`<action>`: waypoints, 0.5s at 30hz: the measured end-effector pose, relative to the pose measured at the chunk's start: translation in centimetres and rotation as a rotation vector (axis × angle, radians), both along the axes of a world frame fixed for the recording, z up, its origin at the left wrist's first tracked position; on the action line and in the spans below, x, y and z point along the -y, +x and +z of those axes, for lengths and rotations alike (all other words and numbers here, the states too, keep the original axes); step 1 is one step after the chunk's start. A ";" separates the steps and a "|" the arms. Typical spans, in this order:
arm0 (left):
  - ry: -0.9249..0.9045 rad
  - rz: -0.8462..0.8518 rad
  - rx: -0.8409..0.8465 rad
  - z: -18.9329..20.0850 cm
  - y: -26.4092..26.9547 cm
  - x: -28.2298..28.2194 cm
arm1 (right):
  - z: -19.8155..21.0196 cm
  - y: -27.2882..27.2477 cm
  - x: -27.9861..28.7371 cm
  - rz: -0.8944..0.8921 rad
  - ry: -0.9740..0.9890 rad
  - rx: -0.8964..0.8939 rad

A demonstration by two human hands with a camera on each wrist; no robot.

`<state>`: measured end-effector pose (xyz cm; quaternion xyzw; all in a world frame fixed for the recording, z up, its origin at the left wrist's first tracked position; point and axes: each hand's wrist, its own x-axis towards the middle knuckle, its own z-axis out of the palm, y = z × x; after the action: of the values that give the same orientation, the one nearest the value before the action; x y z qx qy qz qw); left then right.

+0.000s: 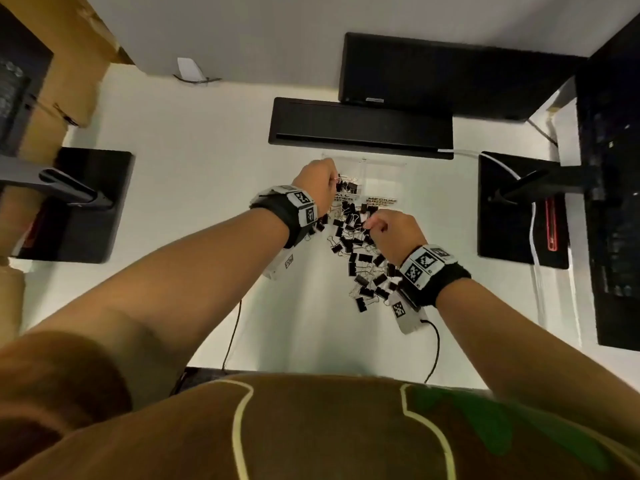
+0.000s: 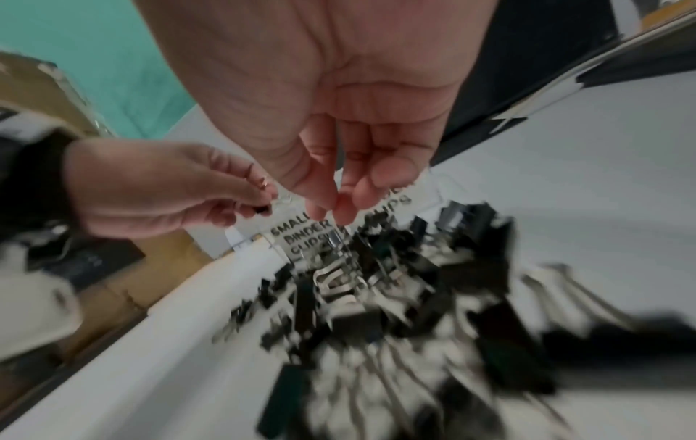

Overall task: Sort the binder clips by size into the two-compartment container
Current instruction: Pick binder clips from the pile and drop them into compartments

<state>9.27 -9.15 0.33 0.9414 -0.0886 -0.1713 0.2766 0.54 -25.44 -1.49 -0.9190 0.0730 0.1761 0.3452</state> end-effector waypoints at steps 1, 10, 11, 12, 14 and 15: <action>0.038 -0.011 -0.024 0.0 0.5 0.3 | -0.3 -0.8 0.2 0.022 -0.012 -0.020; -0.038 -0.011 0.041 -1.4 -0.2 0.7 | -3.3 -4.6 1.2 0.170 -0.158 -0.042; -0.042 -0.015 0.064 -1.5 -0.7 0.6 | -3.5 -4.6 1.2 0.163 -0.155 -0.035; -0.046 -0.019 0.082 -1.5 -1.2 0.5 | -3.5 -4.5 1.0 0.152 -0.150 -0.030; -0.054 -0.033 0.085 -1.7 -2.8 0.4 | -3.2 -4.1 0.2 0.125 -0.137 -0.019; -0.051 -0.046 0.068 -2.0 -3.6 0.3 | -3.2 -4.0 -0.3 0.115 -0.136 -0.017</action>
<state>5.64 -9.48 -1.69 0.9372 -0.1239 -0.1430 0.2932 -3.44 -25.14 -4.69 -0.9415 0.0346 0.1979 0.2706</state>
